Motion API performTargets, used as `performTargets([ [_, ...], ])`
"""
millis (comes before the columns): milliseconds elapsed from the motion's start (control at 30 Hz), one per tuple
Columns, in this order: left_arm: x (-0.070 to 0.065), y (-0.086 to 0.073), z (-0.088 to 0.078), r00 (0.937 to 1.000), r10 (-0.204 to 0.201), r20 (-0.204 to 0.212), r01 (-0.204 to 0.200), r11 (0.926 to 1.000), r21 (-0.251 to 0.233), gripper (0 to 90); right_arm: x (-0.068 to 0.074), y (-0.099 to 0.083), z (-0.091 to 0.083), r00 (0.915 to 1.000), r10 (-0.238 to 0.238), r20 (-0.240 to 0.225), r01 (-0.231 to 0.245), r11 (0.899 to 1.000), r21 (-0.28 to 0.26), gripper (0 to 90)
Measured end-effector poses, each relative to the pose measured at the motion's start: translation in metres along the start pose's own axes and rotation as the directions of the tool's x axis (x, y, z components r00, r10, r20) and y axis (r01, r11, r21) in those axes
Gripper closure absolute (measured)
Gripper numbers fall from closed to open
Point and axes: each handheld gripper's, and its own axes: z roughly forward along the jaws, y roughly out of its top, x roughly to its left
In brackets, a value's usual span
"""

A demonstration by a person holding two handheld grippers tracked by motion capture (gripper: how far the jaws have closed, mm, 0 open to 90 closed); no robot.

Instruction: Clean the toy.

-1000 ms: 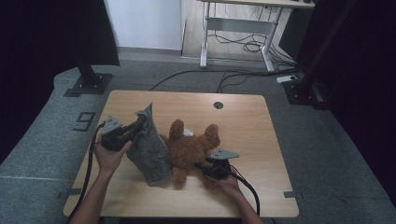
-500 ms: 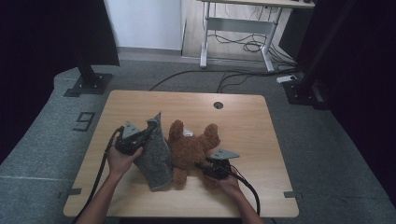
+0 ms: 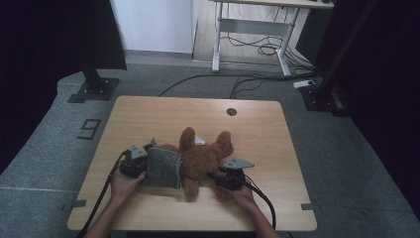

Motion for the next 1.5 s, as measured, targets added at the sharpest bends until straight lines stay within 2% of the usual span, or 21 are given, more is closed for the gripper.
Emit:
performTargets([
  [167, 0.001, -0.003, -0.008, 0.9995, 0.028, -0.012, -0.028, 0.9996, 0.009, 80.5, 0.000, 0.000, 0.000, 1.0000, 0.001, 0.003, -0.001, 1.000, 0.002, 63.1],
  [233, 0.005, -0.003, -0.013, 1.0000, -0.001, 0.004, 0.001, 0.9997, -0.024, 80.4, 0.000, 0.000, 0.000, 1.0000, 0.000, 0.003, 0.000, 1.000, 0.002, 63.1],
  [300, 0.011, 0.002, -0.024, 0.9974, -0.055, 0.047, 0.059, 0.9934, -0.098, 80.2, 0.000, 0.000, 0.000, 1.0000, 0.001, 0.003, -0.001, 1.000, 0.003, 63.2],
  [367, 0.015, 0.010, -0.037, 0.9935, -0.092, 0.068, 0.103, 0.9755, -0.194, 80.1, -0.001, 0.000, 0.000, 1.0000, 0.007, 0.002, -0.007, 1.000, 0.006, 63.2],
  [467, 0.020, 0.025, -0.056, 0.9838, -0.127, 0.127, 0.161, 0.9360, -0.313, 79.9, -0.002, 0.000, -0.001, 0.9999, 0.013, -0.001, -0.013, 1.000, 0.007, 63.1],
  [533, 0.019, 0.035, -0.062, 0.9819, -0.114, 0.151, 0.161, 0.9228, -0.350, 79.8, -0.001, 0.000, 0.000, 1.0000, 0.008, 0.000, -0.008, 1.000, 0.007, 63.1],
  [567, 0.018, 0.038, -0.063, 0.9805, -0.108, 0.164, 0.161, 0.9227, -0.350, 79.7, -0.001, 0.000, 0.000, 1.0000, 0.004, 0.002, -0.004, 1.000, 0.008, 63.1],
  [600, 0.014, 0.042, -0.060, 0.9810, -0.096, 0.169, 0.148, 0.9317, -0.332, 79.7, -0.001, 0.000, 0.000, 1.0000, 0.003, 0.002, -0.003, 1.000, 0.008, 63.1],
  [667, 0.008, 0.042, -0.055, 0.9882, -0.064, 0.139, 0.103, 0.9501, -0.294, 79.7, -0.001, 0.000, 0.000, 1.0000, 0.004, 0.002, -0.004, 1.000, 0.008, 63.1],
  [700, 0.006, 0.039, -0.052, 0.9890, -0.058, 0.136, 0.094, 0.9569, -0.275, 79.7, -0.001, 0.000, 0.000, 1.0000, 0.001, 0.002, -0.001, 1.000, 0.008, 63.1],
  [767, 0.002, 0.032, -0.051, 0.9897, -0.049, 0.135, 0.083, 0.9604, -0.266, 79.9, 0.000, 0.000, 0.000, 1.0000, -0.004, 0.009, 0.004, 1.000, 0.006, 63.2],
  [833, -0.006, 0.024, -0.056, 0.9966, 0.001, 0.082, 0.020, 0.9677, -0.251, 80.1, 0.000, 0.000, 0.000, 0.9999, 0.004, 0.012, -0.004, 1.000, 0.007, 63.2],
  [933, -0.013, 0.017, -0.060, 0.9983, 0.043, 0.040, -0.033, 0.9743, -0.223, 80.1, 0.000, 0.000, 0.000, 0.9998, 0.006, 0.021, -0.006, 1.000, 0.008, 63.3],
  [967, -0.014, 0.016, -0.060, 0.9983, 0.058, 0.011, -0.054, 0.9773, -0.205, 80.2, 0.000, 0.000, 0.000, 0.9997, 0.006, 0.022, -0.006, 1.000, 0.009, 63.3],
  [1000, -0.015, 0.013, -0.058, 0.9980, 0.063, -0.009, -0.064, 0.9802, -0.187, 80.2, 0.000, 0.000, 0.000, 0.9997, 0.007, 0.022, -0.007, 1.000, 0.009, 63.2],
  [1067, -0.014, 0.006, -0.054, 0.9982, 0.058, -0.014, -0.059, 0.9861, -0.155, 80.2, 0.000, 0.000, 0.000, 0.9997, 0.008, 0.023, -0.008, 1.000, 0.008, 63.3],
  [1133, -0.012, -0.002, -0.048, 0.9986, 0.052, 0.008, -0.051, 0.9924, -0.112, 80.1, 0.000, 0.000, 0.000, 0.9997, 0.010, 0.021, -0.010, 1.000, 0.009, 63.3],
  [1267, -0.017, -0.019, -0.033, 0.9953, 0.096, 0.016, -0.095, 0.9945, -0.044, 80.2, -0.001, 0.000, 0.000, 0.9997, 0.012, 0.019, -0.012, 1.000, 0.010, 63.3],
  [1367, -0.015, -0.022, -0.035, 0.9945, 0.103, 0.017, -0.102, 0.9941, -0.036, 80.2, -0.001, 0.000, 0.000, 0.9998, 0.010, 0.019, -0.011, 1.000, 0.010, 63.2],
  [1433, -0.010, -0.023, -0.039, 0.9935, 0.114, -0.011, -0.114, 0.9932, -0.026, 80.1, -0.001, 0.000, 0.000, 0.9998, 0.010, 0.018, -0.010, 1.000, 0.010, 63.2],
  [1500, 0.000, -0.026, -0.044, 0.9950, 0.090, -0.043, -0.091, 0.9955, -0.026, 80.1, -0.001, 0.000, 0.000, 0.9998, 0.008, 0.018, -0.009, 1.000, 0.010, 63.2],
])
